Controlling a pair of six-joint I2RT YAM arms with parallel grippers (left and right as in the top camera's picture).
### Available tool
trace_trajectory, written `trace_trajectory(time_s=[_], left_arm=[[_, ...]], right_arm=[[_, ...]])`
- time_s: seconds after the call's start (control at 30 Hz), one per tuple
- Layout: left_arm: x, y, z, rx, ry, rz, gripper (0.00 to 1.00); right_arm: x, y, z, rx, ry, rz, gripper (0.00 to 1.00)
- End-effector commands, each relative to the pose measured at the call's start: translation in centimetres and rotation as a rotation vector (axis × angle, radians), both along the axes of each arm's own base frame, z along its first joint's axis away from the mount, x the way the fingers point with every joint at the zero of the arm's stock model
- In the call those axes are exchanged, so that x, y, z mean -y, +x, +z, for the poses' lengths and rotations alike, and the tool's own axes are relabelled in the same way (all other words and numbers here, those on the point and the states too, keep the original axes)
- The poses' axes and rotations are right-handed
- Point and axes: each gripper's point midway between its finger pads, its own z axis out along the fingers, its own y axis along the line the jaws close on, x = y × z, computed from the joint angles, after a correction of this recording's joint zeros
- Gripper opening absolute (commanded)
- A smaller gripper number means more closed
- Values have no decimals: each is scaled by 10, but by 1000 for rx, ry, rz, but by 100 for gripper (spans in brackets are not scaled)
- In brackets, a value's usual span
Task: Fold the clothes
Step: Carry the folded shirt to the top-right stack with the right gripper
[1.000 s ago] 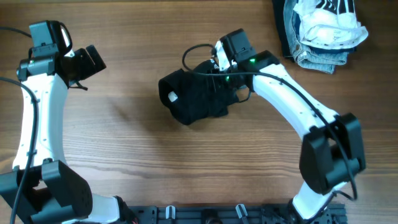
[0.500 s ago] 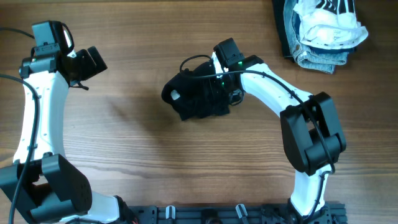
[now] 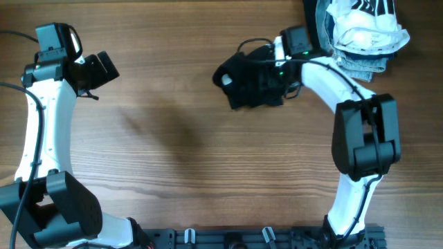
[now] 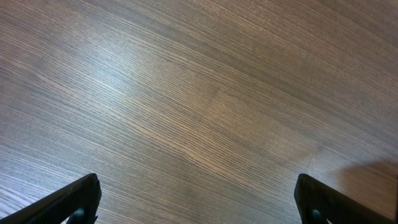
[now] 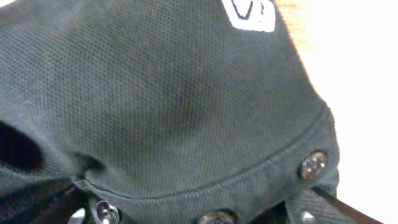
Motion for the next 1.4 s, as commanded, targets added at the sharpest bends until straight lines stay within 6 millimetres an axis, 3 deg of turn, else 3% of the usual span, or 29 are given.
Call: trace_trajectory(time_s=[0.0,0.13,0.23,0.33,0.4,0.57,0.83,1.0,1.37], left_arm=[[0,3,-1,5,-11,-2,100],[0,3,-1,4,-11,-2,100],[0,3,-1,5,-11,-2,100],[0,3,-1,6,-11,-2,100],[0,3,-1,5,-10,-2,100],[-3,3,-1,2,5,-6,100],[-44,-3,3,4,97,85,100],[-57,-7,3,6,93,118,100],[-57,-8,3,2,90,122,100]], right_arm=[[23,14,8,-1,-107,-14,99],[14,22,60,38,-93,-7,100],[-2,17,101,68,-76,-1,100],[-26,5,123,97,-71,52,100],[-44,-3,125,98,-69,92,100],[-83,-30,104,40,-71,151,100],[-121,-48,75,71,-96,227,99],[-125,-41,53,127,-125,227,92],[-120,-28,-29,88,-228,263,89]])
